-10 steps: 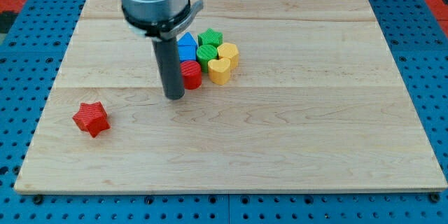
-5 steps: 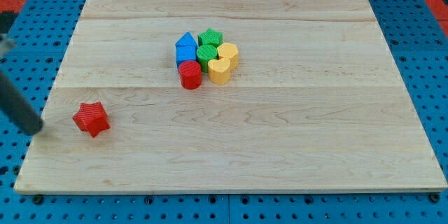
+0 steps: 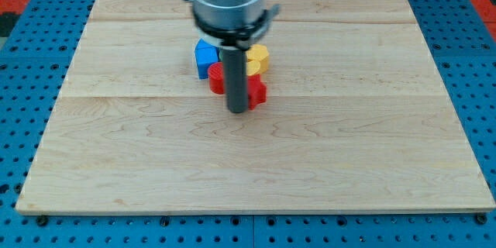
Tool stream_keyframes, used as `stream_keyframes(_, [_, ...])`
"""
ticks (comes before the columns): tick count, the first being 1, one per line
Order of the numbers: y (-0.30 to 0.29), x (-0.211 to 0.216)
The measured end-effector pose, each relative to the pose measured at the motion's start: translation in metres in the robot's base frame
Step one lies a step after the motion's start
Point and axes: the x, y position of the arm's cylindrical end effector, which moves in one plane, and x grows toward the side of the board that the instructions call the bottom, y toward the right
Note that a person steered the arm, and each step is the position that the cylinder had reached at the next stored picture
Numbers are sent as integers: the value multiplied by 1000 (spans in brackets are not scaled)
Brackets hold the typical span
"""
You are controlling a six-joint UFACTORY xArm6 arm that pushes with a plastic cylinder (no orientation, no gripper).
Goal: Move the red star closer to the yellow hexagon
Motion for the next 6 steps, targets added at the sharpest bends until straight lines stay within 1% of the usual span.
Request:
stream_keyframes(1, [10,3])
stream_keyframes(2, [-6,5])
stream_keyframes(5, [114,-39])
stream_keyframes(6, [155,-15])
